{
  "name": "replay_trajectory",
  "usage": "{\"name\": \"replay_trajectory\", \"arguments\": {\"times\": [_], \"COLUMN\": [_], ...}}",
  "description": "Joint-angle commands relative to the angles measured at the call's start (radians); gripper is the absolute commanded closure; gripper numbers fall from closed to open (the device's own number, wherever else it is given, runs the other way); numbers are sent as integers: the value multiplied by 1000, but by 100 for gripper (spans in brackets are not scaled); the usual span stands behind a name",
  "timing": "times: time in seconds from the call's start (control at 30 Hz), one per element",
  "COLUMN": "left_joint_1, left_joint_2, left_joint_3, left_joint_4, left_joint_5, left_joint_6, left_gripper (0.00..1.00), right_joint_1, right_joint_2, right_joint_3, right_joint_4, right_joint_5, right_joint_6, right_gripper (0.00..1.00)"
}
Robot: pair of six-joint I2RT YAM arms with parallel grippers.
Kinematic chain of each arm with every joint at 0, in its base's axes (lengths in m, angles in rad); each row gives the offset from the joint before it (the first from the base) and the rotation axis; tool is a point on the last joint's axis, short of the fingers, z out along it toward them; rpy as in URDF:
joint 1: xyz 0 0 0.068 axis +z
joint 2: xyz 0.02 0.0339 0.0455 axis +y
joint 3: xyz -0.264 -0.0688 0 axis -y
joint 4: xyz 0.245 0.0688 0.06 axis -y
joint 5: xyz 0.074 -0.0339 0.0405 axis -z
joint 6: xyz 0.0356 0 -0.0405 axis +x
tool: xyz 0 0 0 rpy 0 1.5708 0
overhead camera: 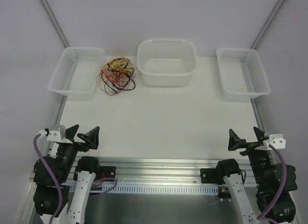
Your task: Untangle the cables
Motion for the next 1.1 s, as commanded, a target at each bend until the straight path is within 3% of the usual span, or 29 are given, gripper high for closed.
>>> {"name": "replay_trajectory", "arguments": {"times": [0.0,0.13,0.3,0.53,0.73,1.07], "left_joint_1": [-2,-3,-3,-3,-3,-6], "left_joint_2": [-168,-167,-154,-10,320,855], "left_joint_3": [12,0,-28,-42,-57,10], "left_joint_4": [12,9,15,13,48,311], "left_joint_5": [-41,-41,-63,-129,-130,-136], "left_joint_6": [-36,-53,-115,-234,-402,-473], "left_gripper": [1,1,1,1,1,1], "right_joint_1": [-3,-5,-5,-5,-5,-5], "right_joint_2": [-177,-166,-79,73,194,322], "right_joint_3": [3,3,6,-32,-31,-68], "right_joint_4": [5,-3,-41,-38,-23,21], "right_joint_5": [-43,-104,-287,-314,-356,-370], "right_joint_6": [-21,-32,-52,62,172,298], "right_gripper": [0,0,1,0,0,0]}}
